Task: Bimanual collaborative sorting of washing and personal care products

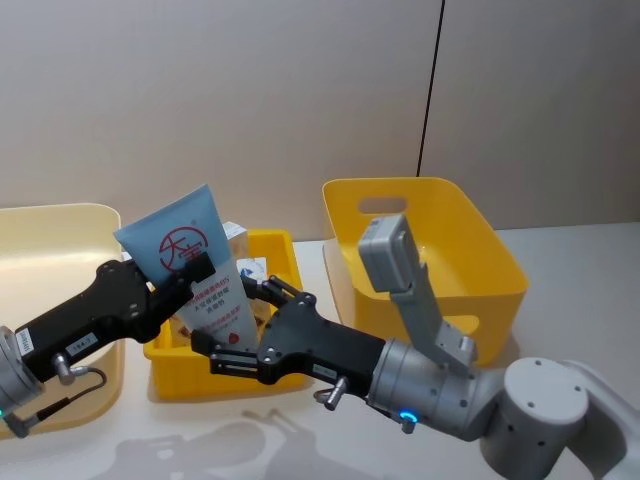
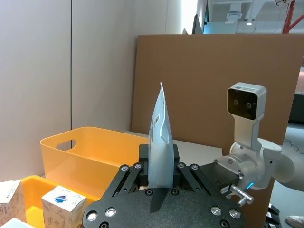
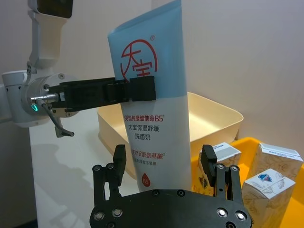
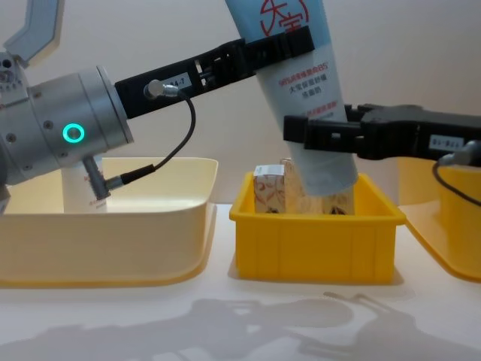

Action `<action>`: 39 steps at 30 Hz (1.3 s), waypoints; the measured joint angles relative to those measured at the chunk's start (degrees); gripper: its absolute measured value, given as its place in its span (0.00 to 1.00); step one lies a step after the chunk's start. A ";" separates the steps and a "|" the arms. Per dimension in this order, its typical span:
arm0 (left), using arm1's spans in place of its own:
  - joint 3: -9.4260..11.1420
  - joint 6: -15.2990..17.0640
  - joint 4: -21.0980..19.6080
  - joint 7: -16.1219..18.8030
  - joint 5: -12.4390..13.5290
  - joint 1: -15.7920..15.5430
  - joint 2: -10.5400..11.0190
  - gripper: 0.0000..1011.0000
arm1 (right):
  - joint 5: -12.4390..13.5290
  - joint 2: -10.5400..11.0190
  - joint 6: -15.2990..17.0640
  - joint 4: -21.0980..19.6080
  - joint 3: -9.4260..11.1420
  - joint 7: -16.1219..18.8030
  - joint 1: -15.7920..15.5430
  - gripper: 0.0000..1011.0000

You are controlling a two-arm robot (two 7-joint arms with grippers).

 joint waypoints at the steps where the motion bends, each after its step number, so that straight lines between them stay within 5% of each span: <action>1: 0.00 0.00 0.00 0.00 0.00 0.00 0.00 0.24 | -0.11 -0.13 -0.04 0.27 -0.19 -0.03 0.22 0.99; 15: 0.00 0.00 0.00 0.03 0.00 0.00 0.00 0.24 | -1.87 -2.24 -0.94 4.09 -2.71 -0.84 3.62 0.98; 39: 0.00 -0.01 0.00 0.05 0.00 0.00 0.00 0.24 | -2.67 -3.32 -1.38 5.95 -3.96 -1.05 5.31 0.66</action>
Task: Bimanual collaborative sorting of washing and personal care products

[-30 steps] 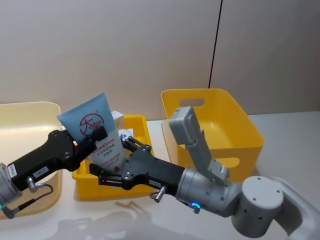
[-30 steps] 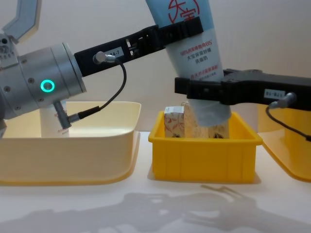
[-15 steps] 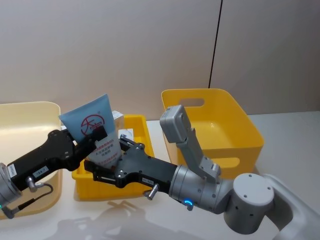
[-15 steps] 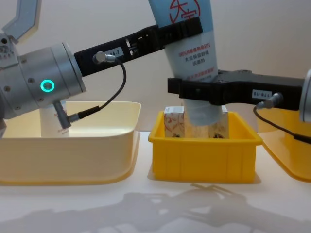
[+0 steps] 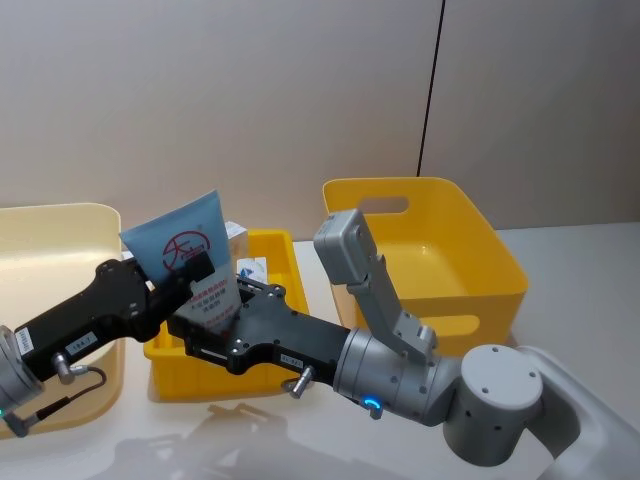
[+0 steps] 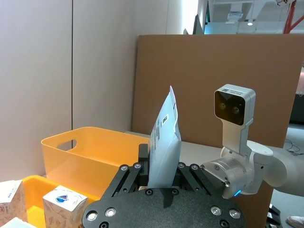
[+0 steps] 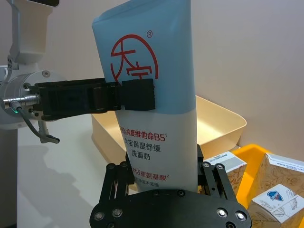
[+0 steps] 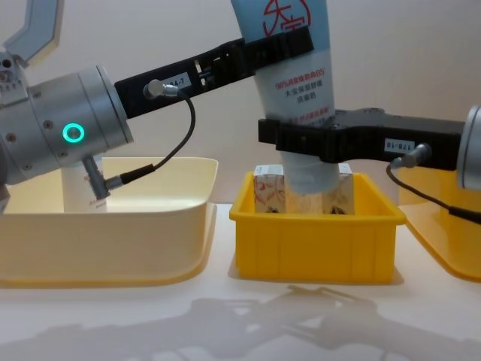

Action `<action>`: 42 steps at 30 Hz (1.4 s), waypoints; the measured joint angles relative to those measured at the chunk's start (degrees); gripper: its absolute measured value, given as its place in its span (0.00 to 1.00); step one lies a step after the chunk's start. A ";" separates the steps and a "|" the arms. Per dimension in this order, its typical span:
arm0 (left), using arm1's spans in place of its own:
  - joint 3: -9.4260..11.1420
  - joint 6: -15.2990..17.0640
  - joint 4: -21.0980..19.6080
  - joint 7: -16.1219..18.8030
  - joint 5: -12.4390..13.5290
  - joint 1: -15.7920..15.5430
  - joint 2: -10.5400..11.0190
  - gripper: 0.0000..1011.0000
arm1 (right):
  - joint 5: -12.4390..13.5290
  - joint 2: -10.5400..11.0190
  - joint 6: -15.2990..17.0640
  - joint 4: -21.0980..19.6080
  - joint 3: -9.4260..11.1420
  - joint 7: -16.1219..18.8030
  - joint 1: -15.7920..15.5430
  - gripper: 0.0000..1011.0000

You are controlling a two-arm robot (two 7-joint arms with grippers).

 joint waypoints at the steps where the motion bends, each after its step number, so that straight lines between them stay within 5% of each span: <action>1: 0.00 0.00 0.00 0.00 0.00 0.00 0.00 0.24 | -0.01 -0.01 -0.01 0.02 -0.01 0.00 0.01 0.65; 11: 0.00 0.00 0.00 -0.03 0.00 0.00 0.00 0.24 | -0.08 -0.09 -0.05 0.18 -0.10 -0.06 0.16 0.61; 31: 0.01 0.01 -0.01 -0.14 0.00 0.00 0.00 0.85 | -0.11 -0.16 -0.05 0.29 -0.17 -0.18 0.25 0.50; 37: 0.00 0.01 0.00 -0.13 0.01 0.00 0.00 0.98 | 0.10 -0.08 -0.33 -0.08 0.45 -0.52 -0.28 0.47; 42: 0.00 0.00 0.00 -0.11 0.01 0.00 0.00 0.99 | 1.19 0.40 -1.25 -1.26 2.14 -1.36 -1.95 0.47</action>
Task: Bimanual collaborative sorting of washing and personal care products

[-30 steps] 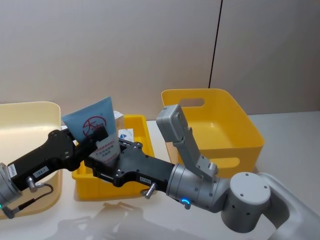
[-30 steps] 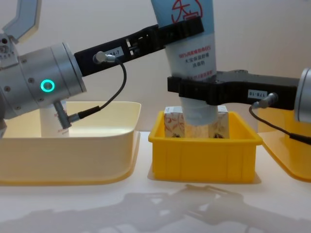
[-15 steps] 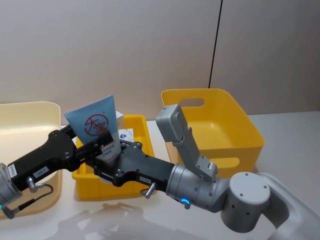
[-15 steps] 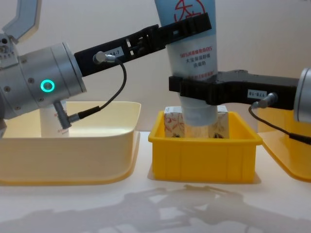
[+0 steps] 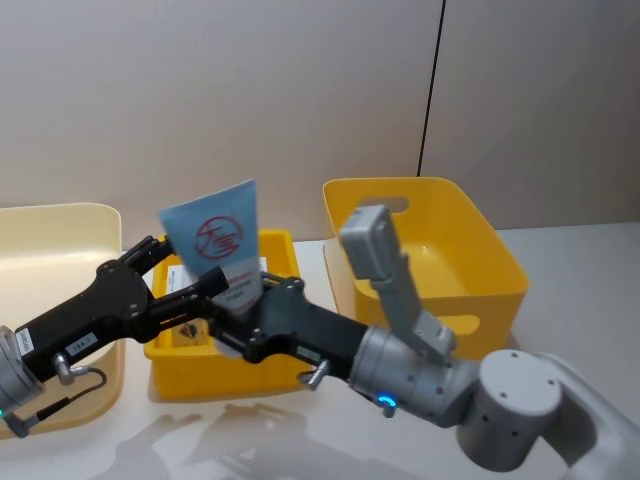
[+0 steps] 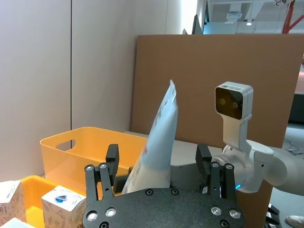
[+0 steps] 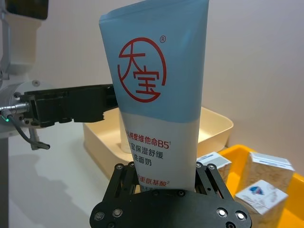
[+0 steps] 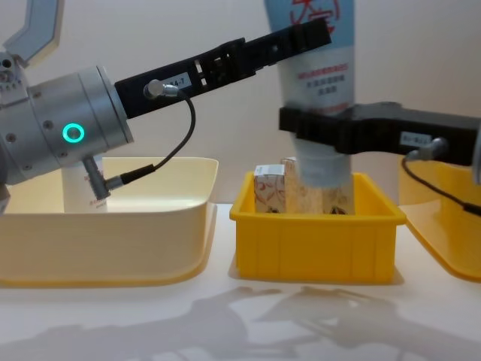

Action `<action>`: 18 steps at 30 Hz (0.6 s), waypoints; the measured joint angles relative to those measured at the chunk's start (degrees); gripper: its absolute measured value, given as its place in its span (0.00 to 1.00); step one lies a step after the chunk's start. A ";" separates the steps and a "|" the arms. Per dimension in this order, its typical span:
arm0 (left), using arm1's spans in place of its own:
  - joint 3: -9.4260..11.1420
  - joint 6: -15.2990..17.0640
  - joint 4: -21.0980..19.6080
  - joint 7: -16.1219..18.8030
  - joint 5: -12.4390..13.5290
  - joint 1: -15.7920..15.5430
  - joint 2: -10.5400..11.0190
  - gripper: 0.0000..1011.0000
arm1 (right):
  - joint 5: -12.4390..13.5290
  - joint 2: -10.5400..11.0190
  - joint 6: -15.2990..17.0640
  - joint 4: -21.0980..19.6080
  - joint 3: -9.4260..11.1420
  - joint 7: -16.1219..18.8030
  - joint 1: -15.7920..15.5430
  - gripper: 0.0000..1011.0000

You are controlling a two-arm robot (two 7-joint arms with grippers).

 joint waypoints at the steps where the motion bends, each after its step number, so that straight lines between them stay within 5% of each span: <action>1: 0.00 0.00 0.00 0.01 0.00 0.00 0.00 0.99 | 0.20 0.13 -0.16 -0.25 0.33 -0.16 -0.30 0.47; 18: 0.00 0.00 0.00 0.06 0.00 0.00 0.00 0.99 | 3.29 3.29 -2.41 -6.45 8.26 -4.30 -8.41 0.47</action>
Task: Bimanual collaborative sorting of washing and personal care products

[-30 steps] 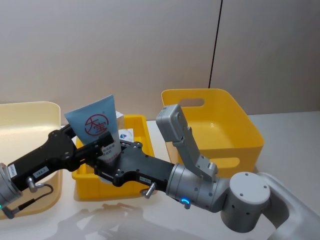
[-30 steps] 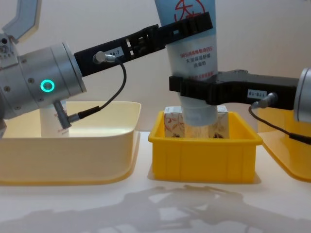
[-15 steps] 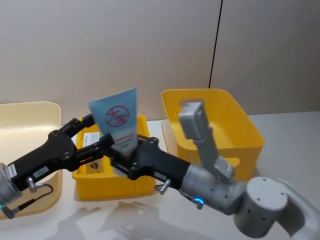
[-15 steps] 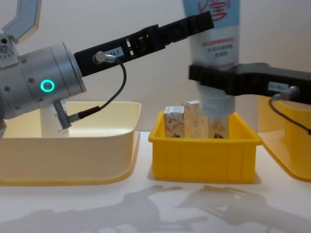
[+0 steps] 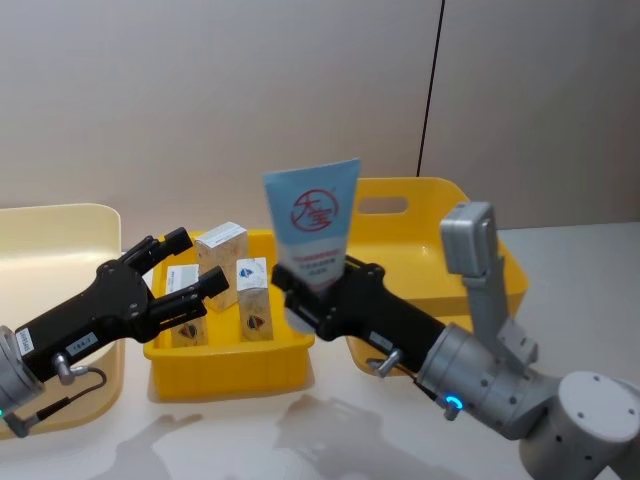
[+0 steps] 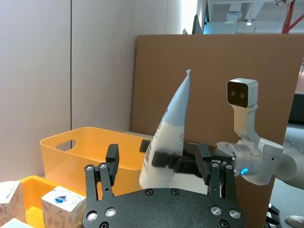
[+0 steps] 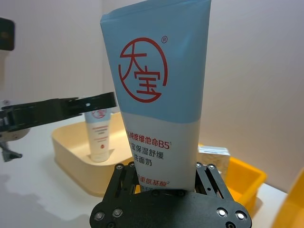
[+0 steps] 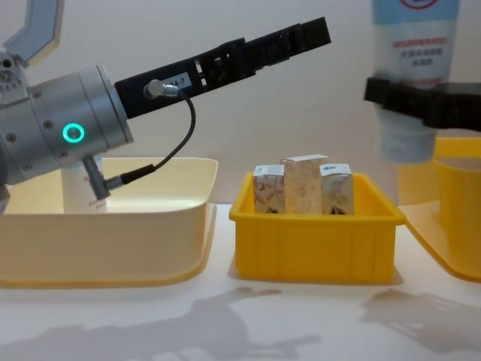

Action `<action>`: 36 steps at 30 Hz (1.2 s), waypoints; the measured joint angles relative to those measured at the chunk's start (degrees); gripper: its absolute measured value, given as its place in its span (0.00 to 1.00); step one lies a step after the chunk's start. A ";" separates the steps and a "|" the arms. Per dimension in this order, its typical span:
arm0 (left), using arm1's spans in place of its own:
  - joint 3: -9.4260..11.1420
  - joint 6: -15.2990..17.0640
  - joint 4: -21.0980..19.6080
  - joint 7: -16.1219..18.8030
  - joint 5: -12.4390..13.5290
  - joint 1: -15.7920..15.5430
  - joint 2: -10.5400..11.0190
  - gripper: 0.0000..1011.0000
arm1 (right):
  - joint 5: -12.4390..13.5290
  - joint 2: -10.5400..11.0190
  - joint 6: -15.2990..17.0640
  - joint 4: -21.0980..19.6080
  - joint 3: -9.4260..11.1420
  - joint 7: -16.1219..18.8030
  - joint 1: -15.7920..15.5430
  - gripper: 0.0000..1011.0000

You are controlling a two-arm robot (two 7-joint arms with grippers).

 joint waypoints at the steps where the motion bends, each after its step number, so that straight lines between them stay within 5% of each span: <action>1: 0.00 0.00 0.00 0.00 0.00 0.00 0.00 0.99 | 0.00 0.02 -0.17 -0.28 0.56 -0.72 -0.42 0.47; 9: 0.00 0.00 0.00 0.01 0.00 0.00 0.00 0.99 | -1.34 -0.71 -1.90 -0.36 3.06 -4.35 -0.82 0.47; 23: 0.00 0.00 0.00 0.01 -0.01 0.00 0.00 0.99 | -6.54 -3.79 -4.59 4.12 5.71 -11.95 2.90 0.47; 36: 0.00 0.00 0.00 0.01 0.00 0.00 0.00 0.99 | -11.89 -5.97 -0.90 7.83 6.51 -19.59 5.49 0.47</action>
